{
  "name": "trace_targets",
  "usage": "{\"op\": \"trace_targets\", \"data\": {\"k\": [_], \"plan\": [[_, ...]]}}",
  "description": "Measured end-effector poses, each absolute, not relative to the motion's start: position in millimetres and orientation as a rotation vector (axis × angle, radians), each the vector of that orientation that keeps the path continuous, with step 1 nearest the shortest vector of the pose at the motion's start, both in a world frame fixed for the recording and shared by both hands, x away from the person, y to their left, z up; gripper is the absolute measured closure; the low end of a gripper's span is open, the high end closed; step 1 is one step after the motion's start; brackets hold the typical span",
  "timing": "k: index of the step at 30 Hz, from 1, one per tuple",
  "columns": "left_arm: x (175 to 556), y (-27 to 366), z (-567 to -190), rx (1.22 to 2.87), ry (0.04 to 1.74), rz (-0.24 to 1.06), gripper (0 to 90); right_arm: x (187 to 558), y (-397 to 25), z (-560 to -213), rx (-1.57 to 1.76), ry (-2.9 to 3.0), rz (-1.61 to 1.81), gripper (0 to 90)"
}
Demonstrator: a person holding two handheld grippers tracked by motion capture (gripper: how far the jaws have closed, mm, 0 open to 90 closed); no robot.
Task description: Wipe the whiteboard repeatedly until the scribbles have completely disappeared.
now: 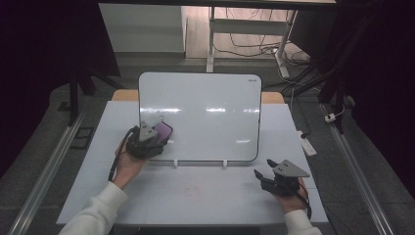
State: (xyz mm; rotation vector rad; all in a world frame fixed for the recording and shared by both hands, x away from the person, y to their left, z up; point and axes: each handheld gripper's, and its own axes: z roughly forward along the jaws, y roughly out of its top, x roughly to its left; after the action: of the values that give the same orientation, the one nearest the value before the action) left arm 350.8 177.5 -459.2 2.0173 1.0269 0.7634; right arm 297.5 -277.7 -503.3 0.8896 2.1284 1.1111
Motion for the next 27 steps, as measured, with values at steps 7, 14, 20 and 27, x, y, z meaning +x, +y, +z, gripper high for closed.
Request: {"op": "trace_targets", "data": {"k": [7, 14, 20, 27], "plan": [[375, 178, -430, 1.984, 1.057, 0.813, 40.6, 297, -278, -503, 0.887, 2.126, 1.112, 37.1], [375, 169, -429, 1.995, 1.048, 0.835, 40.6, 298, -279, -503, 0.889, 2.128, 1.117, 37.1], [359, 151, -452, 2.05, 0.981, 0.795, 40.6, 297, -276, -503, 0.88, 2.134, 1.111, 37.1], [351, 147, -461, 2.083, 0.944, 0.769, 40.6, 297, -276, -503, 0.883, 2.133, 1.113, 37.1]]}}
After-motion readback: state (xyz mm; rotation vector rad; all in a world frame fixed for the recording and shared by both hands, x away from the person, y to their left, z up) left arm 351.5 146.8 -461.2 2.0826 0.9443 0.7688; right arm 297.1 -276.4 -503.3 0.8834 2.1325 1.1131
